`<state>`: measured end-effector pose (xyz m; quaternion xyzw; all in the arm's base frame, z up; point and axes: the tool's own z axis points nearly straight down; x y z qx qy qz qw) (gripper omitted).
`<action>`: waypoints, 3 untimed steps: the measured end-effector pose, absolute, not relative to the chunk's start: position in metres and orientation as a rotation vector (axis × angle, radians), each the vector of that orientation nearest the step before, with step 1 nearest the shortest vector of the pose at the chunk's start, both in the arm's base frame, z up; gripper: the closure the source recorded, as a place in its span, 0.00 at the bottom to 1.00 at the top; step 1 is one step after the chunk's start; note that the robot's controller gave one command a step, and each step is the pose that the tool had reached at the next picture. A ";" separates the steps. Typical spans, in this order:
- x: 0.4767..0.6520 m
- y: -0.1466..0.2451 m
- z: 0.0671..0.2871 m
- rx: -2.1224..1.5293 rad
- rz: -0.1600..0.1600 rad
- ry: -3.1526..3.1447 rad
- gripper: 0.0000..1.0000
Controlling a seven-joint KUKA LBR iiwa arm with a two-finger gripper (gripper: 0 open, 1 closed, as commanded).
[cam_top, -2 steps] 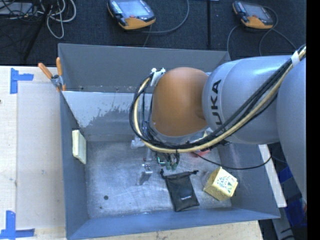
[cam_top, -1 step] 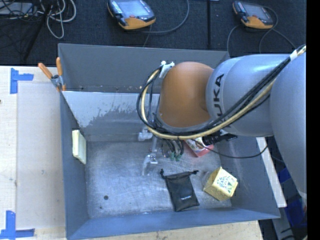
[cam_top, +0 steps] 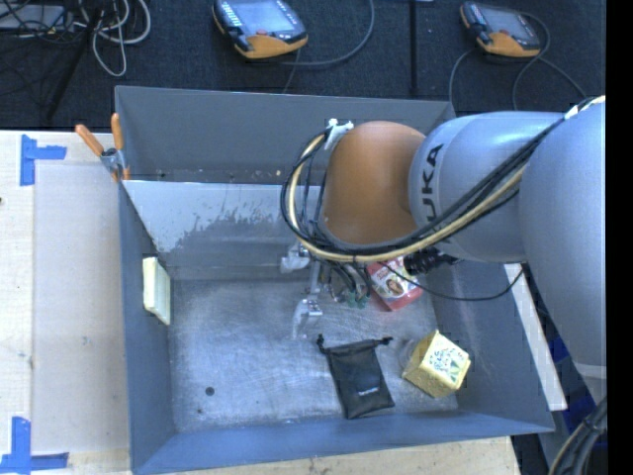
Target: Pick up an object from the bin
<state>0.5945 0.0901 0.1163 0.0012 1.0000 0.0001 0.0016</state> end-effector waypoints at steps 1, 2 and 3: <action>0.570 0.056 0.094 -0.120 0.000 3.139 0.00; 0.527 0.025 0.085 -0.139 0.000 3.141 0.00; 0.541 -0.025 0.077 -0.284 0.003 3.134 1.00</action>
Offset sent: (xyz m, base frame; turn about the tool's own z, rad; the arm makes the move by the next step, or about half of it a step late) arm -0.0701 -0.0696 -0.0317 -0.0924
